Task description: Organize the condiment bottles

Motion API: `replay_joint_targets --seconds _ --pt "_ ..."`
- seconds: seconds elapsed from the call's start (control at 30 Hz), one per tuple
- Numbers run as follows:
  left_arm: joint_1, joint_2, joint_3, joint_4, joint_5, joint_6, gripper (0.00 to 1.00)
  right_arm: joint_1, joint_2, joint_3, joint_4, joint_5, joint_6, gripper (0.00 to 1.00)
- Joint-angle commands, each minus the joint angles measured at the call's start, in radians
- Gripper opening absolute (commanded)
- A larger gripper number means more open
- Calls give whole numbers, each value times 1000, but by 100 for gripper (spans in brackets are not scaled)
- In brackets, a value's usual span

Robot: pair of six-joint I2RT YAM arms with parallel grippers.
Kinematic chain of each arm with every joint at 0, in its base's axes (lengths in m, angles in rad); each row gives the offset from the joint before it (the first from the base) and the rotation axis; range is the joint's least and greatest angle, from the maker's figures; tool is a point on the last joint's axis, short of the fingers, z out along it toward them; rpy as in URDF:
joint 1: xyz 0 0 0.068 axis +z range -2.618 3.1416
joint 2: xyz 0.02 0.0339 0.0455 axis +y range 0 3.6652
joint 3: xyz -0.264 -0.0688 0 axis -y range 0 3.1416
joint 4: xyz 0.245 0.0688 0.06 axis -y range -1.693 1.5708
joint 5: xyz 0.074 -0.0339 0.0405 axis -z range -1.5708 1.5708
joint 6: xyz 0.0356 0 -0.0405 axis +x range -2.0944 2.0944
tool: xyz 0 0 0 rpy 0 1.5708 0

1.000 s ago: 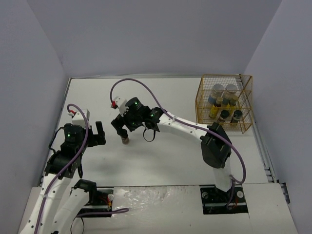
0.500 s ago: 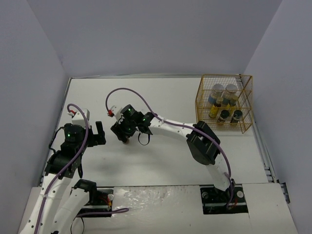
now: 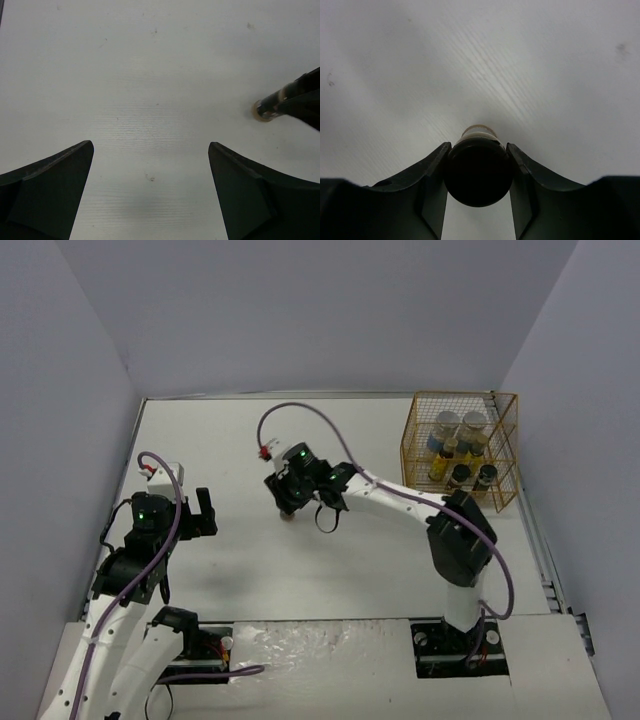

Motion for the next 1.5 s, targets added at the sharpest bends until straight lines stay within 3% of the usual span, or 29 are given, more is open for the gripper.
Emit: replay_joint_targets --seconds 0.0,0.3,0.77,0.97,1.33,1.47 --pt "7 8 26 69 4 15 97 -145 -317 -78 30 123 124 7" --pt "4 15 26 71 14 16 97 -403 -571 -191 -125 273 221 4" --pt "-1 19 28 68 8 16 97 -783 -718 -313 -190 215 263 0" --pt "-1 16 29 68 6 16 97 -844 -678 -329 -152 208 240 0" --pt "1 8 28 65 1 15 97 -843 -561 -430 -16 182 276 0" --pt "1 7 28 66 0 15 97 -837 -541 -456 15 184 278 9"
